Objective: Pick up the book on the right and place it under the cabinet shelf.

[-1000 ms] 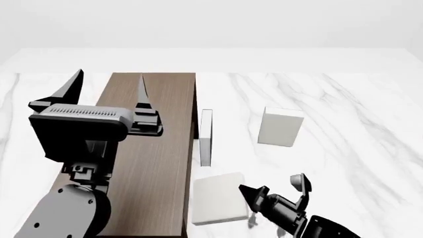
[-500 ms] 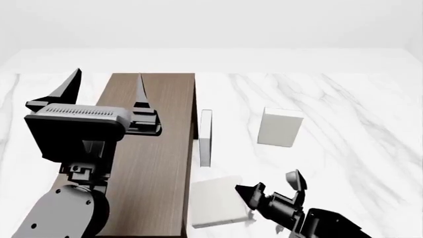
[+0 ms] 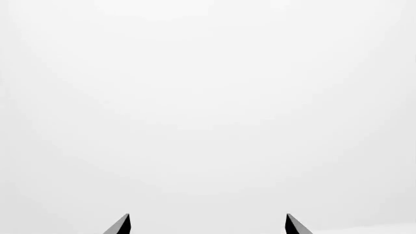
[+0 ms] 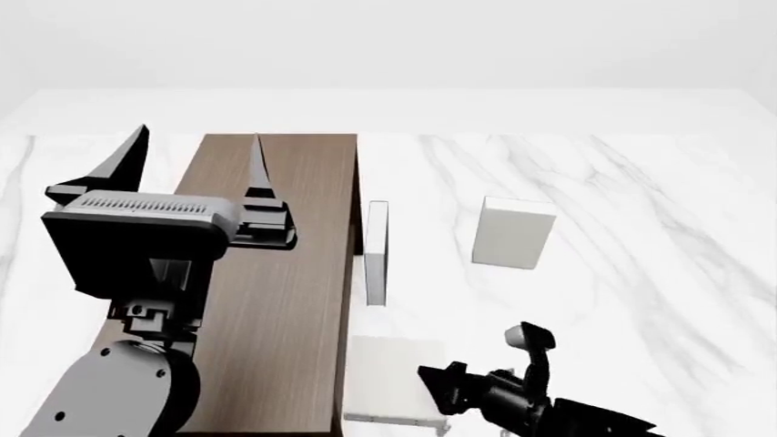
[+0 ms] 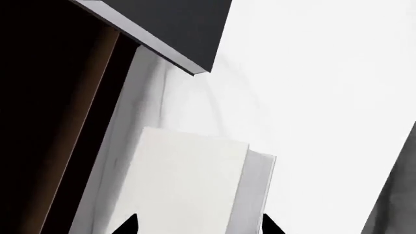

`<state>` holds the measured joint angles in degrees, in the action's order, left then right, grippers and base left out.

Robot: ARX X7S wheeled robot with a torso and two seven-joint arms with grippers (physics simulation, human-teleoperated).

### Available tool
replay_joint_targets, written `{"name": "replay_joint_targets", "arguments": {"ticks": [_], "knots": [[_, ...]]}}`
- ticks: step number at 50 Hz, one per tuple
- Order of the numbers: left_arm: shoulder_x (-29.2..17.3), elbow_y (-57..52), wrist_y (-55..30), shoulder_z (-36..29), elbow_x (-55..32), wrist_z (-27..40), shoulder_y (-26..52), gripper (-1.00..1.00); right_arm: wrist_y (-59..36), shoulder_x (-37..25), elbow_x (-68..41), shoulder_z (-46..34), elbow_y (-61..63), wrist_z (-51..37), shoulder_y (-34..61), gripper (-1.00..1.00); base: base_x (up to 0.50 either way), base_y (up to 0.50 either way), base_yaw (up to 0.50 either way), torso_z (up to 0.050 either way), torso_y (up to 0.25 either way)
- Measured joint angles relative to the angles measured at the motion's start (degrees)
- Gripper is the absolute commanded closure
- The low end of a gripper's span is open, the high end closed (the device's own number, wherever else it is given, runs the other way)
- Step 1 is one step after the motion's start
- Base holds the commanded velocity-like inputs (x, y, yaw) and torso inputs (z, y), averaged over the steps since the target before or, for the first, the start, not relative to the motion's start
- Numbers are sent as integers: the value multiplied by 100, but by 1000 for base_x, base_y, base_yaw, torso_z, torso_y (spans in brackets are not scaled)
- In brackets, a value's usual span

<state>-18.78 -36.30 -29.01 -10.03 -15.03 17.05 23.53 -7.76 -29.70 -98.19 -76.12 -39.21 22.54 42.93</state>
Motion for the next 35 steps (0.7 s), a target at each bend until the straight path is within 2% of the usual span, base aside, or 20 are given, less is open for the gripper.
{"name": "replay_joint_targets", "arguments": {"ticks": [16, 35], "knots": [[-28, 2, 14, -20, -28, 20, 1, -100, 88, -549, 837, -585, 1576, -2522, 308, -100, 0, 0, 0, 0, -3], [-57, -15, 21, -28, -64, 58, 0, -100, 19, -1242, 1520, -973, 2502, -4458, 596, -100, 0, 0, 0, 0, -2]]}}
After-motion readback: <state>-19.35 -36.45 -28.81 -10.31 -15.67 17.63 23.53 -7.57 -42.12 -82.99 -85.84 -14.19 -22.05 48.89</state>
